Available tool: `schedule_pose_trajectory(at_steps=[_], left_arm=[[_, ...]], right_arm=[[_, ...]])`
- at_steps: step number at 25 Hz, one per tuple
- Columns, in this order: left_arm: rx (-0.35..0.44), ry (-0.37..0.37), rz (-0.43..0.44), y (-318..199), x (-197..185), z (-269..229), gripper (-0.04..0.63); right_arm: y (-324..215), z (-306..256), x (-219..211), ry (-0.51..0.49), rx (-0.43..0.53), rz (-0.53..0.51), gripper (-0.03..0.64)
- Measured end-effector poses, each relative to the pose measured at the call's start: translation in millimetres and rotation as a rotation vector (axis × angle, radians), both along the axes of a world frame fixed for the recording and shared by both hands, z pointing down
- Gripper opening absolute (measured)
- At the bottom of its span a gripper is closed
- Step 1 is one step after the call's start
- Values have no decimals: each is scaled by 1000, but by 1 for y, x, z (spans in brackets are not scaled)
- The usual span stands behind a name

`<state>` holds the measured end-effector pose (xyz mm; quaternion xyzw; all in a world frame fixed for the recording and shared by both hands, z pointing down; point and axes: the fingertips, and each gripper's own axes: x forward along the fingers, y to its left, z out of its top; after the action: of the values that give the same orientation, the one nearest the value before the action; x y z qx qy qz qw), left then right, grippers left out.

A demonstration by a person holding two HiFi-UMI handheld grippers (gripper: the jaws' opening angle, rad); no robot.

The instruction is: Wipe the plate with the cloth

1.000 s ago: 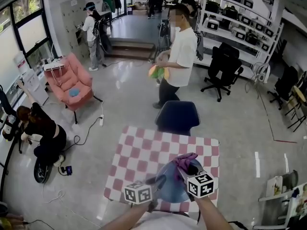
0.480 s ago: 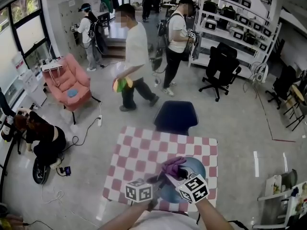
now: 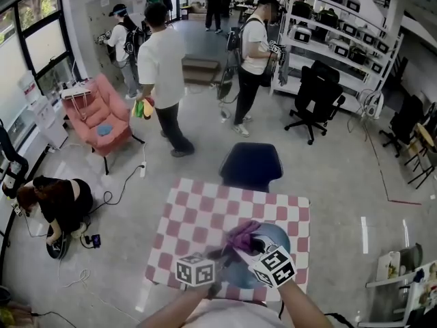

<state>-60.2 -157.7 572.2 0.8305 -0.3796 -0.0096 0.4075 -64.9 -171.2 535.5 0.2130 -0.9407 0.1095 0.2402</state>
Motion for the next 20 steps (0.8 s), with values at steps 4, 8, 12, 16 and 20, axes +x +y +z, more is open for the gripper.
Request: schedule_pose_trajectory(at_steps=[4,8,12,16,20], left_arm=[[10,-9,3,-1,-1,0,37],[9,-8,4,0,-2,2,37],[17,-4,-7,-2,-1,1,37],[29,19,-22,-6,-2,-2,37],[42,21,-40,-9,-8,-5,37]], right_arm=[[-12,1,10,-2,-4,54,126],[-29,2,31,-5,-11,140,126],[-47,6,61,3,-22,240,126],[-58,11,87,19,-38,311,124],[-59,18,107,48,-52,359,124]])
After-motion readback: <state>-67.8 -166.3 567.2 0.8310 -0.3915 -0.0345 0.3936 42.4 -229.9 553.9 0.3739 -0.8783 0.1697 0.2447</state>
